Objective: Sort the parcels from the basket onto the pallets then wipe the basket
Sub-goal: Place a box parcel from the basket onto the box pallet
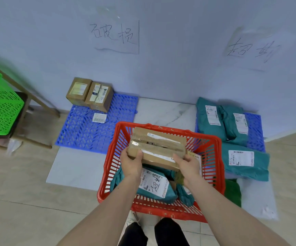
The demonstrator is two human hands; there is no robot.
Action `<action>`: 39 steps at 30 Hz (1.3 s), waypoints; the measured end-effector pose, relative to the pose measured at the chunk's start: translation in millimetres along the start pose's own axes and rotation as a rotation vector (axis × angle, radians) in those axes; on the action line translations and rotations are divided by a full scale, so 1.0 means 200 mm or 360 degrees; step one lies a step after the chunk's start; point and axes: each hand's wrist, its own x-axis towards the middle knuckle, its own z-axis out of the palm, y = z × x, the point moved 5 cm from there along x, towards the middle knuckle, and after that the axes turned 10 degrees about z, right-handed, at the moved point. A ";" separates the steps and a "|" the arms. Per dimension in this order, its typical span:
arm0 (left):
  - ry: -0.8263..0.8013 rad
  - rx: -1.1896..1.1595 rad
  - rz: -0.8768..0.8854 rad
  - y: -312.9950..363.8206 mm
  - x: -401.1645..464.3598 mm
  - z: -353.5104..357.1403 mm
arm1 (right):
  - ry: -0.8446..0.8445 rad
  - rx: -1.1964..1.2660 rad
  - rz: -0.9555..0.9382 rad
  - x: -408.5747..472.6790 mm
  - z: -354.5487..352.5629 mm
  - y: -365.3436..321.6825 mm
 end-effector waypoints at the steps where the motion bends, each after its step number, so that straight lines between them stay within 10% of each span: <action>1: -0.0014 -0.0041 0.0006 0.02 -0.01 0.00 | -0.0017 0.0033 -0.0003 -0.02 0.00 -0.01; 22: -0.0209 -0.0634 0.0056 0.27 -0.13 -0.02 | -0.0276 0.0288 -0.0121 -0.19 -0.01 -0.15; 39: -0.0284 -0.0573 0.0059 0.36 -0.09 -0.01 | -0.0524 -0.0282 -0.0046 -0.25 -0.03 -0.19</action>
